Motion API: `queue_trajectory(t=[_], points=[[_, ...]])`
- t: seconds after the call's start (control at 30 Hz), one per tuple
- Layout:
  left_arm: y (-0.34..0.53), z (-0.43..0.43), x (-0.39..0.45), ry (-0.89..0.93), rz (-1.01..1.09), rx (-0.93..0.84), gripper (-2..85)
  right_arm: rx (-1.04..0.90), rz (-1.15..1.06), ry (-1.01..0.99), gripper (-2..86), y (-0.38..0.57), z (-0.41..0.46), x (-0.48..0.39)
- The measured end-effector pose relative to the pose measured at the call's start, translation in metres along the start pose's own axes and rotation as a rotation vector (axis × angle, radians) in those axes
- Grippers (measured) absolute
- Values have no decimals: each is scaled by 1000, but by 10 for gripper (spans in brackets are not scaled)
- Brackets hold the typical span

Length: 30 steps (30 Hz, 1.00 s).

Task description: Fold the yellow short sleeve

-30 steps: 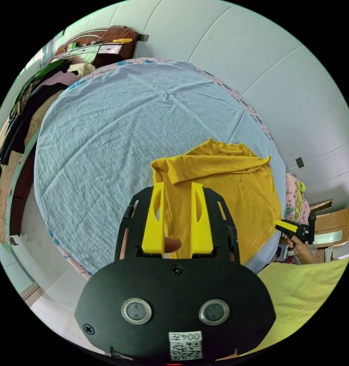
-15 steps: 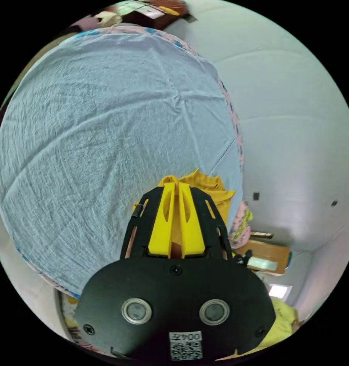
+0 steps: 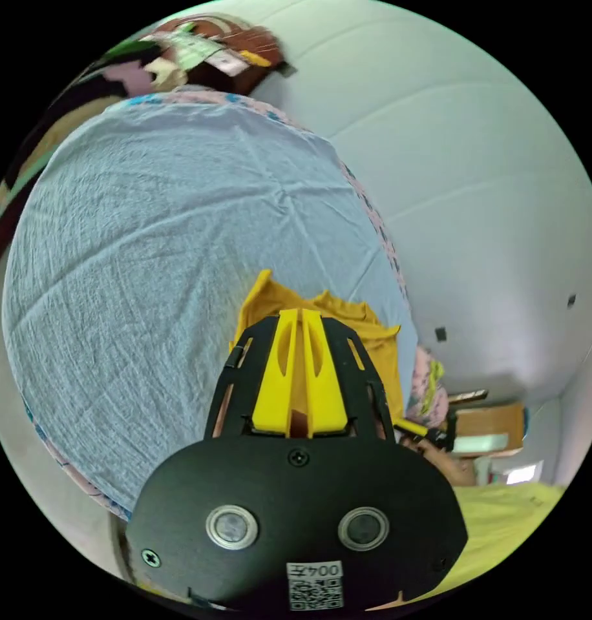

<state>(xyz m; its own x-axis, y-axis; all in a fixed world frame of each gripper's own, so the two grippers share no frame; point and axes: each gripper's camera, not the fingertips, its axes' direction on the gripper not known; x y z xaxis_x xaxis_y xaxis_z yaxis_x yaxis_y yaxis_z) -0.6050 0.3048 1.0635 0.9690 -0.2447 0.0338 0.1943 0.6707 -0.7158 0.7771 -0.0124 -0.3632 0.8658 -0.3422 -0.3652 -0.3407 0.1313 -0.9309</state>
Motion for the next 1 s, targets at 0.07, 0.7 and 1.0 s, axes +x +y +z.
queue_trajectory(t=[0.07, 0.7, 1.0], points=[[38, 9, 51, -131, 202, -24, 12, 44, 36, -25, 5, -4, -5, 3], [157, 114, 257, -725, 509, -183, 9, 282, -510, 252, 87, -218, -83, 79], [138, 127, 296, -718, 401, -262, 9, 189, -845, 230, 75, -301, -83, 95]])
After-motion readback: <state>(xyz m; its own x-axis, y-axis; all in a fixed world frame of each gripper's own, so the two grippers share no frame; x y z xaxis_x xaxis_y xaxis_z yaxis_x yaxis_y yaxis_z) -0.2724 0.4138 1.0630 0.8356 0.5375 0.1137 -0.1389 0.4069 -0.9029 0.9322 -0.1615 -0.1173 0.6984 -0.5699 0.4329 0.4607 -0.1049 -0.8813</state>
